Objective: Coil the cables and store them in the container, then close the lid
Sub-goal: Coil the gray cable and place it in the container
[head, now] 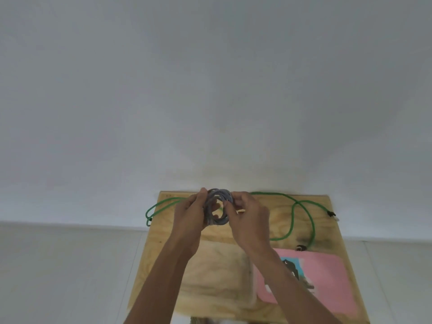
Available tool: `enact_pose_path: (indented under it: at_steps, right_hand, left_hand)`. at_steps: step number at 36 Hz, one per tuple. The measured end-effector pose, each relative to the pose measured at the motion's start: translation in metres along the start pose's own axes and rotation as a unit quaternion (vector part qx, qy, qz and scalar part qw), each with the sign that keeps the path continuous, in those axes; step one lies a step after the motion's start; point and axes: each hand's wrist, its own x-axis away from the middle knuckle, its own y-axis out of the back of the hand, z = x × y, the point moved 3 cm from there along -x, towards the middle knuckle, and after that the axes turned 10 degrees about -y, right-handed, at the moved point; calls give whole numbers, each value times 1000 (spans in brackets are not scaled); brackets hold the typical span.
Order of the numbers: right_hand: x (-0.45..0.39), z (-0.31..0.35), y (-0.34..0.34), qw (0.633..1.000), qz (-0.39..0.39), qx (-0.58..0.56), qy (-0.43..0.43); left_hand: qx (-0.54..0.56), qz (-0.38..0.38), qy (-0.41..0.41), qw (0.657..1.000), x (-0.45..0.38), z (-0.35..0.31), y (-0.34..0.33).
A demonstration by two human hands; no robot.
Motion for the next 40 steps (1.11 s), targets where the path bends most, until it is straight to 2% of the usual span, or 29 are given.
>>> enact_pose_path:
  at_steps: [5, 9, 11, 15, 21, 26, 34, 36, 40]
  right_hand:
    - [14, -12, -15, 1000, -8, 7, -22]
    - [29, -22, -32, 999, -19, 5, -49]
    - [39, -27, -43, 998, -29, 17, -55]
    - [57, -43, -63, 994, -45, 44, -85]
    - [87, -65, -86, 986, -51, 80, -138]
    - [101, -89, -104, 974, -59, 133, -173]
    - [104, -124, -142, 960, -40, 171, -217]
    - [103, -132, -149, 959, -41, 183, -213]
    - [100, -140, -163, 953, -40, 202, -220]
  left_hand:
    - [-35, -20, -12, 999, -9, 11, 34]
    - [-127, -40, -53, 990, -21, 23, 77]
    - [-195, -32, -92, 976, -27, 28, 100]
    - [-345, -9, -173, 922, -35, 47, 133]
    - [-389, 68, -197, 897, -39, 107, 166]
    - [-450, 159, -210, 853, -36, 152, 176]
    - [-520, 243, -238, 784, -35, 193, 192]
    - [-523, 254, -244, 776, -33, 201, 196]
    - [-508, 259, -235, 787, -34, 204, 196]
